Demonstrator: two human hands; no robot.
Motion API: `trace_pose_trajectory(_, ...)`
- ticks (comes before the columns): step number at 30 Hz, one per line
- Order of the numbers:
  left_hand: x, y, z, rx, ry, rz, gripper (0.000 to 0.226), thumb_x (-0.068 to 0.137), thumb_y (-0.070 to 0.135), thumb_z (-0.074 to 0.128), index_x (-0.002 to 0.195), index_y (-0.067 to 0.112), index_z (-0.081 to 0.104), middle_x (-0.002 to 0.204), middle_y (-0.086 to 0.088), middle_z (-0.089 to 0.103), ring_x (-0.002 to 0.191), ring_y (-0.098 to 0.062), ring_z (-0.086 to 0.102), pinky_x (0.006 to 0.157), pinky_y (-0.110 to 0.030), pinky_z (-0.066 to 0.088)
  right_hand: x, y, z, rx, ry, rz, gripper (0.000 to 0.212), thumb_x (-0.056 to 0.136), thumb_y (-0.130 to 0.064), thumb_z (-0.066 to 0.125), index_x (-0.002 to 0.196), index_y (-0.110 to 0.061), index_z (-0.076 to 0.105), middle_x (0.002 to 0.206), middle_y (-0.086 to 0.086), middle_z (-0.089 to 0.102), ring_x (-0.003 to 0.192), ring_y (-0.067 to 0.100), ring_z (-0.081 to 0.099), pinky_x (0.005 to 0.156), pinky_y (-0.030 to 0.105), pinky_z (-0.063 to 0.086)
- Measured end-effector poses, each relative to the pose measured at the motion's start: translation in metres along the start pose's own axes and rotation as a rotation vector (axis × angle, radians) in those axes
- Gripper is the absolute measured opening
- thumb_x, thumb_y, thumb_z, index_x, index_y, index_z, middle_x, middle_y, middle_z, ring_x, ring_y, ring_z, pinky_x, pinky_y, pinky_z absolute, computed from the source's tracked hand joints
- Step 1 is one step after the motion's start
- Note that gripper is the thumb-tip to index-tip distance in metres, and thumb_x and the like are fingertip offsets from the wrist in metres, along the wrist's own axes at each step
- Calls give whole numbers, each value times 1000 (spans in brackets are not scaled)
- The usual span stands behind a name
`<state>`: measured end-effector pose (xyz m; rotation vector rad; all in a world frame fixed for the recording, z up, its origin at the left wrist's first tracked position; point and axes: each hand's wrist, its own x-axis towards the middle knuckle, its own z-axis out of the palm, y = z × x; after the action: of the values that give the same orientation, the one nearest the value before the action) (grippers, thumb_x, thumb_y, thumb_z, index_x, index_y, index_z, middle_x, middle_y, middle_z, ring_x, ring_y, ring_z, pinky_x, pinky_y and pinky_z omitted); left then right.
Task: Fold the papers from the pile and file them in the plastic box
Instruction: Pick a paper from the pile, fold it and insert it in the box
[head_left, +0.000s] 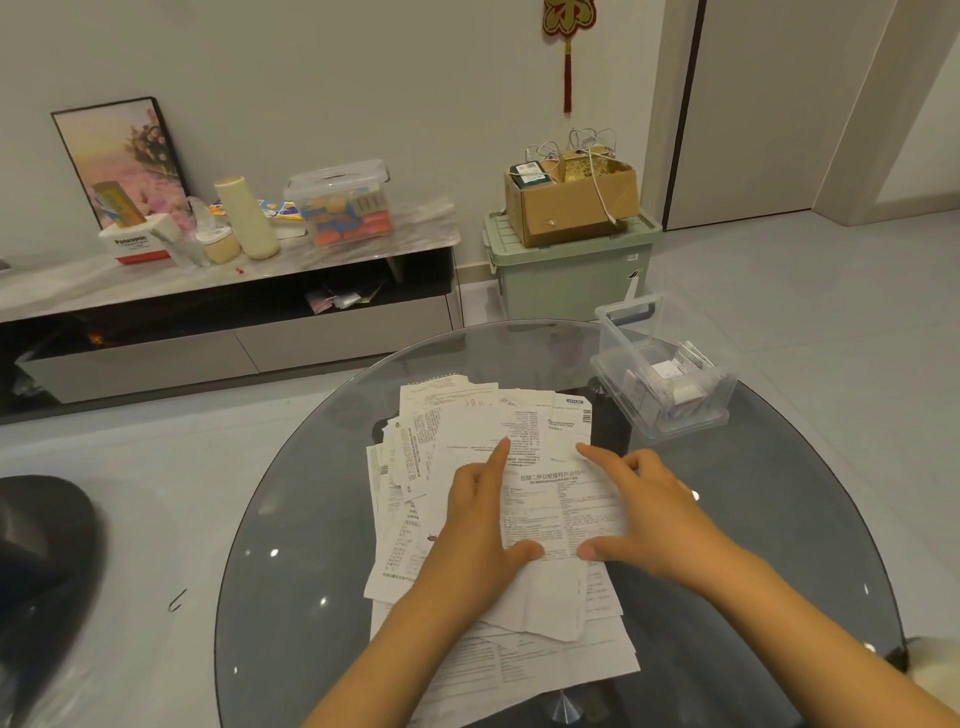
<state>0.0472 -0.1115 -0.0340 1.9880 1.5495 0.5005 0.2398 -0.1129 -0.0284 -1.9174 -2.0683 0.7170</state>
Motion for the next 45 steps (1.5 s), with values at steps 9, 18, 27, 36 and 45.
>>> trace_pose_trajectory(9, -1, -8, -6, 395, -74, 281, 54, 87, 54, 53, 137, 38, 43, 153, 16, 17, 139, -5, 6, 109, -26, -5, -3, 2, -6, -263, -26, -200, 52, 84, -50, 59, 133, -46, 41, 146, -16, 21, 134, 11, 11, 108, 29, 6)
trace_pose_trajectory(18, -2, -5, -10, 284, -49, 318, 40, 94, 49, 47, 129, 33, 55, 138, 20, 45, 119, 4, 28, 104, -15, 11, -3, 2, -8, -186, -25, -269, 38, 87, -51, 54, 122, -39, 56, 132, -18, 48, 126, 6, 33, 100, 18, 16)
trace_pose_trajectory(27, -2, -2, -18, 20, -9, 187, 26, 92, 47, 49, 105, 33, 67, 101, 20, 67, 95, 4, 57, 85, -21, 47, -6, -3, -10, 19, 37, -163, 17, 91, -40, 52, 91, -30, 66, 89, -11, 69, 81, 10, 62, 74, 33, 53)
trace_pose_trajectory(36, 3, -6, -6, 145, 49, 181, 54, 92, 36, 55, 141, 31, 34, 138, 13, 37, 125, -4, 37, 101, -15, 30, -5, -9, 6, 91, 20, -62, 39, 87, -36, 61, 121, -42, 42, 115, -9, 56, 98, 11, 58, 82, 28, 54)
trace_pose_trajectory(45, 7, -6, -1, 197, 50, 129, 53, 90, 34, 59, 138, 36, 37, 139, 11, 21, 126, -9, 25, 109, -25, 27, -6, -4, -4, -112, -35, -47, 47, 82, -39, 66, 125, -38, 46, 110, -12, 42, 108, 8, 39, 89, 20, 38)
